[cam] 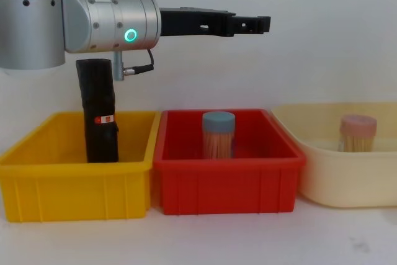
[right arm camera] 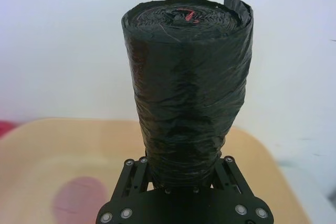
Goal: Pick up the garbage bag with the one hand and transfer it to the other hand.
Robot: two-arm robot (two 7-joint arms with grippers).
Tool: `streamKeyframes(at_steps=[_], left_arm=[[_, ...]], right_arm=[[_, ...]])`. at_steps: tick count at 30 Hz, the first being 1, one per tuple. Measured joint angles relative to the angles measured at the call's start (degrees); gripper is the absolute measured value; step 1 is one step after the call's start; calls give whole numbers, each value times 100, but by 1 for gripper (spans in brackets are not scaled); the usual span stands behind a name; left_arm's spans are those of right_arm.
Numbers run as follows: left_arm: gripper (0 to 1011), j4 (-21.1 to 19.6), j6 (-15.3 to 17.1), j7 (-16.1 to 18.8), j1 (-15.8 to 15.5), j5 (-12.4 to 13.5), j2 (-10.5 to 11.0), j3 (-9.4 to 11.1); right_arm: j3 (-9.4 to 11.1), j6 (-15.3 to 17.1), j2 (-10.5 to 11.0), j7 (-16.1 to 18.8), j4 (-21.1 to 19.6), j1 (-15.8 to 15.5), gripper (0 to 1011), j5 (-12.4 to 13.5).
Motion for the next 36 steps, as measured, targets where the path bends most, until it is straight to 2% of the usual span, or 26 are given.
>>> streamKeyframes(at_steps=[3, 8, 20, 36], left_arm=[[1001, 0, 0, 0, 0, 0, 0, 0], [1001, 0, 0, 0, 0, 0, 0, 0], [1001, 0, 0, 0, 0, 0, 0, 0], [1001, 0, 0, 0, 0, 0, 0, 0]], right_arm=[[113, 87, 53, -137, -54, -52, 493, -51], [248, 268, 132, -275, -109, -120, 672, -117], [320, 595, 357, -92, -125, -187, 994, -138], [369, 722, 440, 23, -192, -246, 1001, -166]])
